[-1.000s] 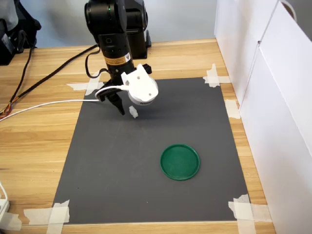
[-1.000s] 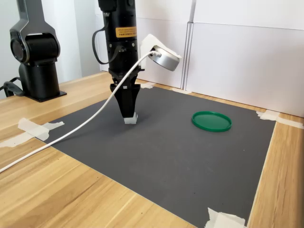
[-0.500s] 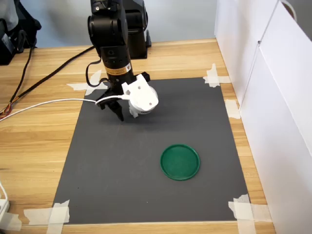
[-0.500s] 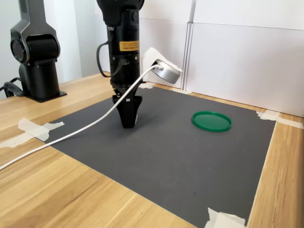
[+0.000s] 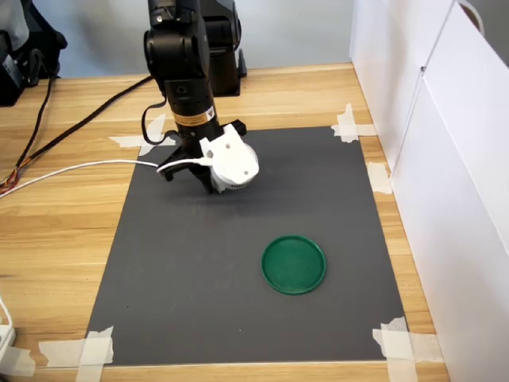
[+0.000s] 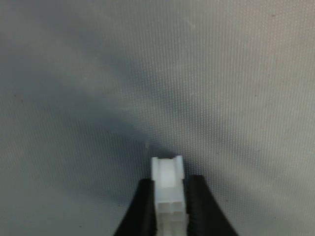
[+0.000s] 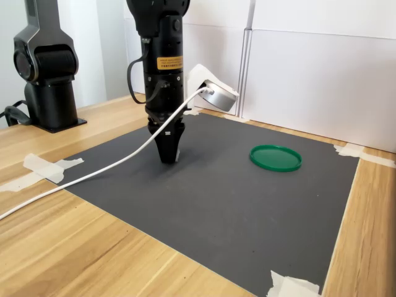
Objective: Grasp a white terminal and put it in the green lid.
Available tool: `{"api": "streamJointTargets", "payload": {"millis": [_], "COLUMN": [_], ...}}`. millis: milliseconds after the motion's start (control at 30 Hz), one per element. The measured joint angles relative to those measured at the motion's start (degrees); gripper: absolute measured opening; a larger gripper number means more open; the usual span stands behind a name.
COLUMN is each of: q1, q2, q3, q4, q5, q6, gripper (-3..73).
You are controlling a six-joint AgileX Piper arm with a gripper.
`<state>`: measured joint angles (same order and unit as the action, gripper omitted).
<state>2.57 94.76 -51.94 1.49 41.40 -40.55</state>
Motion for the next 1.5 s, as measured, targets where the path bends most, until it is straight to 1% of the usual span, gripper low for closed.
{"api": "streamJointTargets", "payload": {"millis": [67, 367, 467, 633, 700, 833, 1000, 1267, 1400, 1500], "q1": [0.0, 0.0, 0.0, 0.24, 1.28, 5.88, 10.32, 14.92, 15.35, 15.35], "q2": [0.0, 0.07, 0.14, 0.18, 0.61, 3.84, 9.84, 17.79, 19.84, 19.85], "q3": [0.0, -0.89, -4.75, -15.13, -18.96, -26.55, -32.19, -33.84, -33.84, -33.87], "q4": [0.13, 0.96, 1.56, 3.23, 3.41, 3.41, 3.48, 2.63, 1.32, -0.31], "q5": [0.0, 0.42, 2.47, 4.69, 5.3, 7.93, 8.8, 7.27, 7.27, 7.17], "q6": [0.0, 0.0, 0.0, -0.6, -1.3, -2.28, 0.68, 2.04, 3.23, 4.06], "gripper": [9.7, 9.5, 9.5, 9.5, 9.5, 9.5, 9.5, 9.5, 9.6, 13.5]}}
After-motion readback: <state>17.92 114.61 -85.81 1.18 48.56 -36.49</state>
